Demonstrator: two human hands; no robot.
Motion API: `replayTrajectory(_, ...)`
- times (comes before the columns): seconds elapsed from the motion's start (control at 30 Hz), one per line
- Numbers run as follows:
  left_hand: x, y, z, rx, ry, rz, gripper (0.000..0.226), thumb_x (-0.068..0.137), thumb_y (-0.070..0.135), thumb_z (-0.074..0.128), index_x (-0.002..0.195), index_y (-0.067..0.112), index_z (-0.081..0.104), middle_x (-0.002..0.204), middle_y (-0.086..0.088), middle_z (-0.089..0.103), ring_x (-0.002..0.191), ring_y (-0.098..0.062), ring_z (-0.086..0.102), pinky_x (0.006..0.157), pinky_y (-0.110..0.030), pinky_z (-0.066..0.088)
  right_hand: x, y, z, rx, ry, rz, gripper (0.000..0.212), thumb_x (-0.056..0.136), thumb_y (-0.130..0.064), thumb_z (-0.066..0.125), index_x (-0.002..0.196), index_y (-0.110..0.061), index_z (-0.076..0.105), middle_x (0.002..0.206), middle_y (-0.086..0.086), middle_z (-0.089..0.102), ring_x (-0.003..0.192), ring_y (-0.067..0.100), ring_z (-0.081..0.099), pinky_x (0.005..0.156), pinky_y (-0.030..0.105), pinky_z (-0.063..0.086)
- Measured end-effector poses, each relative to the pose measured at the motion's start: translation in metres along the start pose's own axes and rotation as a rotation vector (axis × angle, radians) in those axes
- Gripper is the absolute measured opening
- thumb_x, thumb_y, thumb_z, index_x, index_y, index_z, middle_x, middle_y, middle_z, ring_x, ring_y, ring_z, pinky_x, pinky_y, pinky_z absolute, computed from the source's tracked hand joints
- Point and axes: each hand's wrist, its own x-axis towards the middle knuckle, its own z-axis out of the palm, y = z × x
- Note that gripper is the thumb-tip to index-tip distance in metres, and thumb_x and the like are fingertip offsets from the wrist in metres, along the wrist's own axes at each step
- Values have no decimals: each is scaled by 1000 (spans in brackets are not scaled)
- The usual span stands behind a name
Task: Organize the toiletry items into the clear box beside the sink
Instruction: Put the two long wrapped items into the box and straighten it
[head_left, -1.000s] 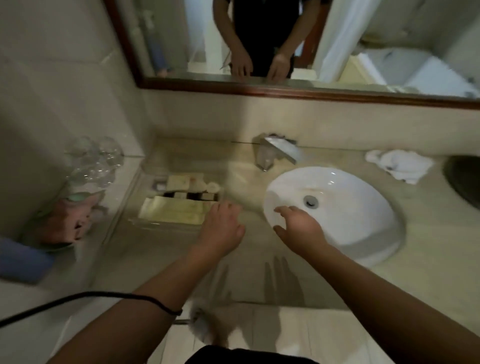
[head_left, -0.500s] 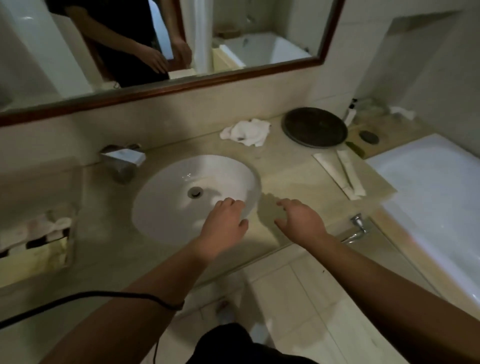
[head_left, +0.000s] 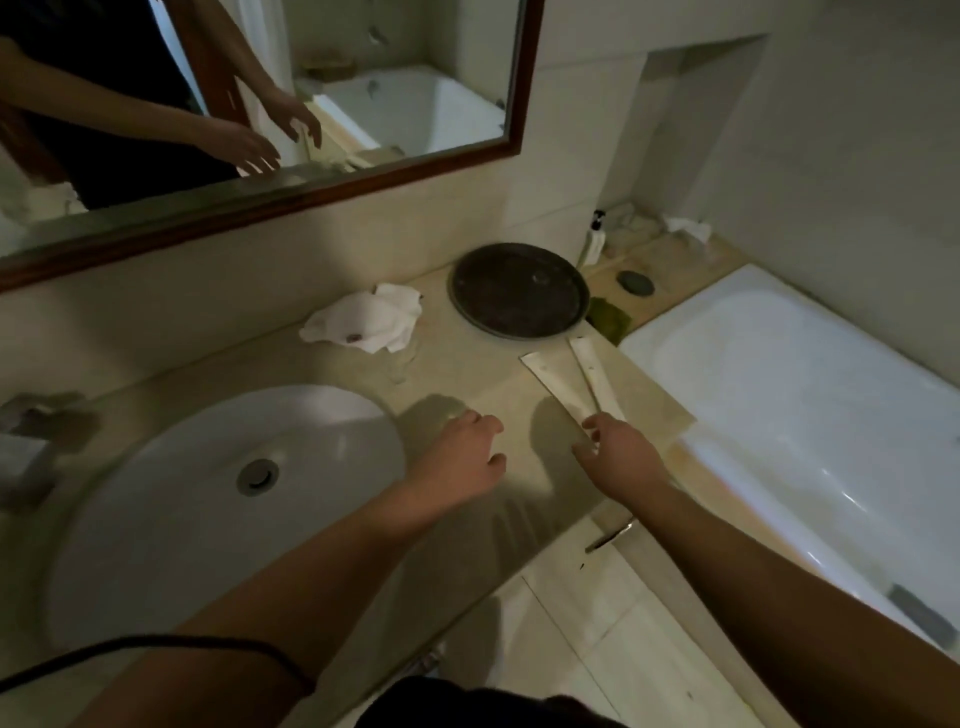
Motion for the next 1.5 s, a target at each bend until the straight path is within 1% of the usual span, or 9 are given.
replayTrajectory(0.33,94,51,26,-191,-164,-198,29,91,28,59,112,8,58,110,-15,62,103,-30,58,88,-37,46,86,47,-16,5,14,128,45,87,-48,56,123,-20,53,108,5,63,89,23,62,70,37,55)
replayTrajectory(0.5,134,89,50,-253,-93,-439,37,91,36,55,109,5,63,114,-14,65,106,-29,61,87,-34,48,127,71,-16,-3,-115,22,36,92,-45,52,115,-17,53,105,3,63,91,20,60,80,36,51)
replayTrajectory(0.63,164,115,70,-274,63,-565,35,84,38,62,106,12,66,107,-10,68,101,-28,65,81,-34,51,147,86,-17,43,-196,-74,30,88,-43,57,104,-19,50,90,-1,59,77,16,58,62,31,44)
replayTrajectory(0.77,178,130,79,-227,101,-730,25,79,32,66,96,14,65,96,-4,68,85,-22,66,68,-30,51,159,94,-20,141,-330,-137,25,87,-40,60,95,-17,65,80,-1,61,75,18,61,65,30,46)
replayTrajectory(0.9,182,130,81,-239,71,-800,24,83,30,61,99,13,64,101,-6,67,92,-24,64,72,-30,46,164,103,-21,174,-434,-184,21,86,-41,61,80,-21,64,71,-5,59,71,14,60,66,30,48)
replayTrajectory(1.03,176,114,72,-415,34,-869,26,80,26,67,97,7,65,95,-11,68,88,-26,68,75,-36,58,164,93,-18,145,-506,-215,17,85,-38,62,75,-25,59,74,-5,63,68,10,60,68,30,52)
replayTrajectory(1.2,138,89,54,-741,137,-919,22,86,19,66,102,4,65,95,-11,69,74,-18,65,52,-22,52,149,49,-14,235,-578,-324,14,84,-35,66,81,-24,58,78,-7,63,72,8,63,59,23,52)
replayTrajectory(1.4,30,36,23,-975,385,-945,27,84,22,67,102,2,63,99,-14,69,85,-25,66,69,-31,54,86,-34,3,359,-699,-435,11,86,-29,68,93,-27,60,93,-4,67,86,14,67,75,37,58)
replayTrajectory(1.5,-44,4,7,-1093,540,-935,28,83,20,69,100,-1,62,98,-18,69,85,-27,68,71,-35,58,38,-85,20,371,-735,-515,13,85,-22,70,82,-23,57,84,-4,65,77,14,64,69,32,55)
